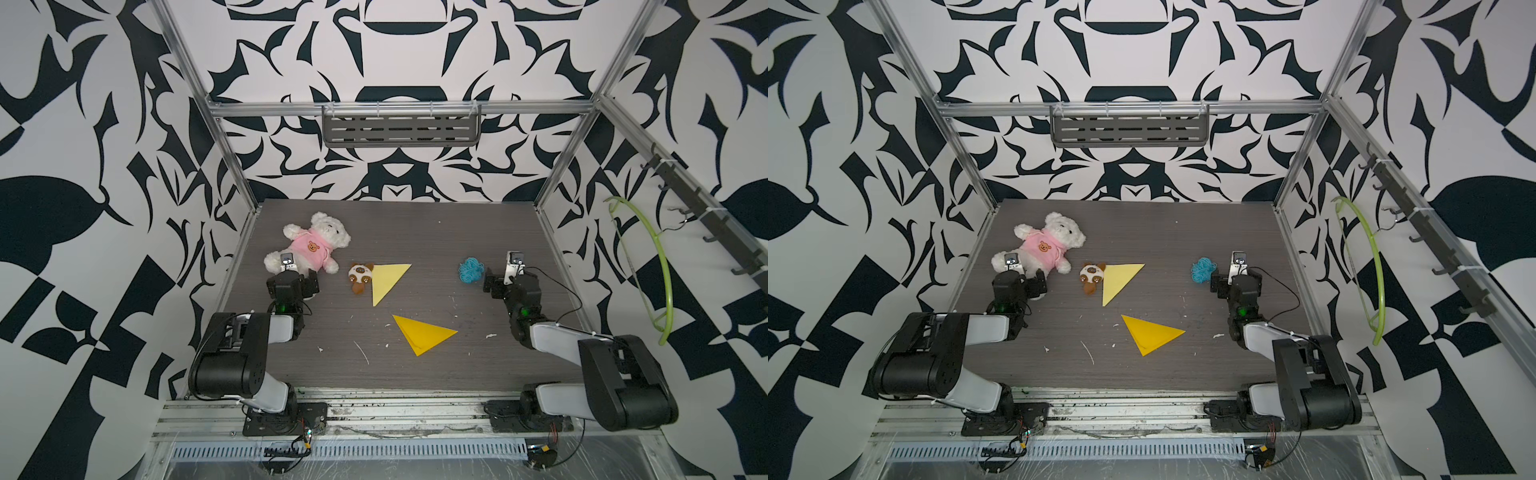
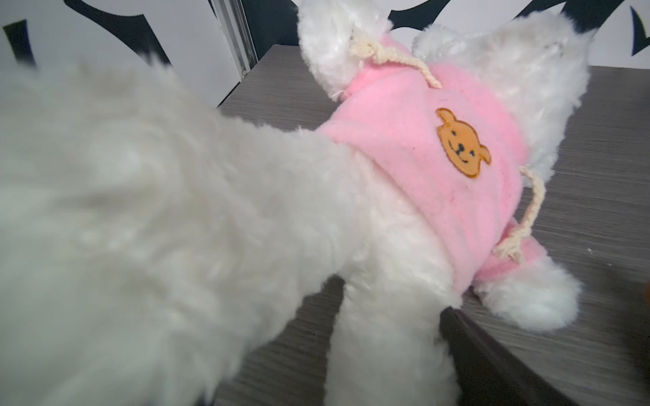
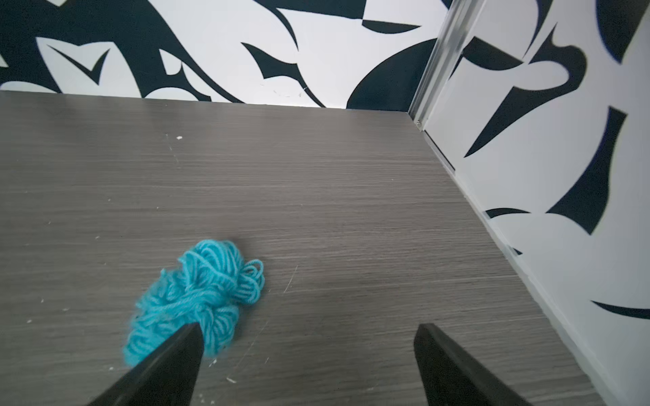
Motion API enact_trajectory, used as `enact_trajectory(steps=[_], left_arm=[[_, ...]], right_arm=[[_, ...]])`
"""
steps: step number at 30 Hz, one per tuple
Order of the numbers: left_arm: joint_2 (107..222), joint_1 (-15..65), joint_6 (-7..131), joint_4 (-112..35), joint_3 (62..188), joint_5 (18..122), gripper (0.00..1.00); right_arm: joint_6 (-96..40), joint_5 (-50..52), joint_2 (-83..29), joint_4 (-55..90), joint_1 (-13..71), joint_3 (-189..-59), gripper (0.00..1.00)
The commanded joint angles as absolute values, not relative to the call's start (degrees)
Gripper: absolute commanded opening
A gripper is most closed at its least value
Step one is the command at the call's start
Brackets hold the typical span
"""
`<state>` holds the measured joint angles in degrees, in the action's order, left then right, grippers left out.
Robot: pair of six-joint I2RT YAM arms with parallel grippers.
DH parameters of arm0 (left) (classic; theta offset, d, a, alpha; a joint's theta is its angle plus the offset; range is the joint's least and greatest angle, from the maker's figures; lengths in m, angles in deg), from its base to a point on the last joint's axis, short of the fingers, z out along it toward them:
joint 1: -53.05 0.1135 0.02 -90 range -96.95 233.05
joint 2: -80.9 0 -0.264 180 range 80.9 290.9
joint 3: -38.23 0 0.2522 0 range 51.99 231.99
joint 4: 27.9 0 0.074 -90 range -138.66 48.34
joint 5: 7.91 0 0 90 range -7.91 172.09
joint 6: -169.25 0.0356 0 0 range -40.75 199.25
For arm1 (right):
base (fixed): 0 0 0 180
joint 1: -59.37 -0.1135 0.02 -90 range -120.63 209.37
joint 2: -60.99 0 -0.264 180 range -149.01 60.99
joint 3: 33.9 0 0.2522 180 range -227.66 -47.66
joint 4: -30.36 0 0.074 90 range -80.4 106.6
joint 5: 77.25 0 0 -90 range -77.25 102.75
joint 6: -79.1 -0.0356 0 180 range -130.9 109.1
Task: Fold the square paper diagonally
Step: Reset both arms
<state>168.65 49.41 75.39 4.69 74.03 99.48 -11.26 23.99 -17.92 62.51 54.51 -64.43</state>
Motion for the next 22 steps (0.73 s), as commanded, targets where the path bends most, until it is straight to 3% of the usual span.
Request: enact_trajectory(steps=[1,2,4,7,8,22], left_arm=[[169.46,49.54,75.26,10.29,73.16,97.34,0.99],[169.54,49.54,75.26,10.4,73.15,97.32,0.99],[169.64,49.54,75.21,10.29,73.17,97.46,0.99],[169.45,49.54,75.0,10.29,73.02,97.69,0.99],[169.4,49.58,74.86,10.31,72.96,97.74,0.99],[169.32,49.59,74.78,10.41,72.94,97.82,0.99]], right_arm=[[-10.79,22.37,-25.32,72.25,54.63,-64.51,1.0],[-9.28,20.96,-29.21,74.83,54.69,-65.78,1.0],[-10.73,19.79,-26.97,65.39,55.52,-68.52,1.0],[-11.0,19.84,-27.98,66.83,55.94,-68.71,0.87],[-11.09,20.04,-27.49,66.29,55.94,-68.52,1.0],[-11.05,20.13,-27.7,66.96,56.13,-68.31,1.0]])
